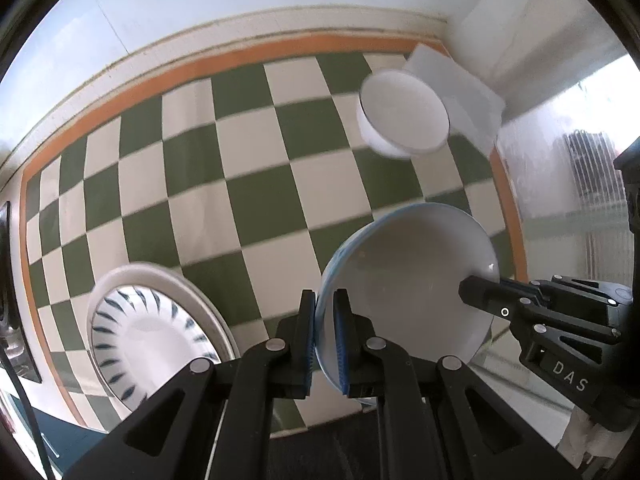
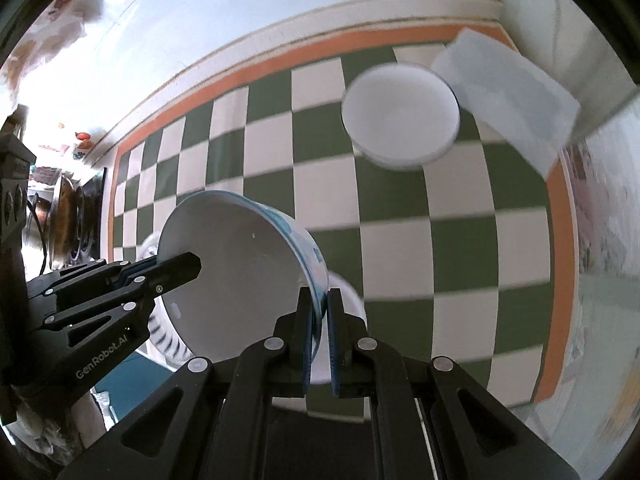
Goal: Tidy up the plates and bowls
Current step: 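Carry the white bowl with both tools and lower it into the blue-dot bowl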
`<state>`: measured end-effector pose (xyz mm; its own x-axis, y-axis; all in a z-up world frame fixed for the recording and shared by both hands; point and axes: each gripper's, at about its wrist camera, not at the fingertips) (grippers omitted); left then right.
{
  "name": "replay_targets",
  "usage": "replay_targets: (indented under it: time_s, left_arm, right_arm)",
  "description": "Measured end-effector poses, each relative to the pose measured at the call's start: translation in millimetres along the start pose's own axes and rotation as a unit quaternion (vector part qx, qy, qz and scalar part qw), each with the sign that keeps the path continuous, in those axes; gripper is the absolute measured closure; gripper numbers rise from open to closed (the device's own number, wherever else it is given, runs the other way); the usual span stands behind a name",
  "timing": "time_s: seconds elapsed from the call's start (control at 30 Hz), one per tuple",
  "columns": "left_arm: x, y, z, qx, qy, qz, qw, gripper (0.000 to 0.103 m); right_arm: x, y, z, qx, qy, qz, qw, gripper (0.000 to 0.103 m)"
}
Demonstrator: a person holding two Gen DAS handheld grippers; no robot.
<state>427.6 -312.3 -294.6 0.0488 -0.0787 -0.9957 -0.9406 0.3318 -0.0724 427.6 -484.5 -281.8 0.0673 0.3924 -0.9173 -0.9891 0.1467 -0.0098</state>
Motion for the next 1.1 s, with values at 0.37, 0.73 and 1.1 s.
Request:
replay_targets:
  time_s: [0.37, 0.73, 1.1]
  left_arm:
    - [41, 23, -7, -0.003, -0.006, 0.041, 0.9991, 0.096]
    - [63, 16, -6, -0.005, -0.010, 0.064, 0.9979, 0.096]
    - [68, 14, 0, -0.012, -0.003, 0.073, 0.9973, 0.096]
  right_arm:
    - [38, 47, -24, 0.039, -0.012, 0.029, 0.999, 0.095]
    - [61, 35, -30, 0.044, -0.002, 0.041, 0.998, 0.095]
    - [75, 27, -30, 0.040, 0.009, 0.063, 0.997, 0.094]
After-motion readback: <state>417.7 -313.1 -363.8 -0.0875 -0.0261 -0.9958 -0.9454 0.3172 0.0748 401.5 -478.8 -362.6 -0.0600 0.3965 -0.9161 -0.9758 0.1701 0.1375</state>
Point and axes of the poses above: each gripper's, at about its wrist camera, not at the fingertips, and x roughly the way its jaws point, z to its left, y to its underside, and after that the axes turned 6 degrees about -y, right-handed
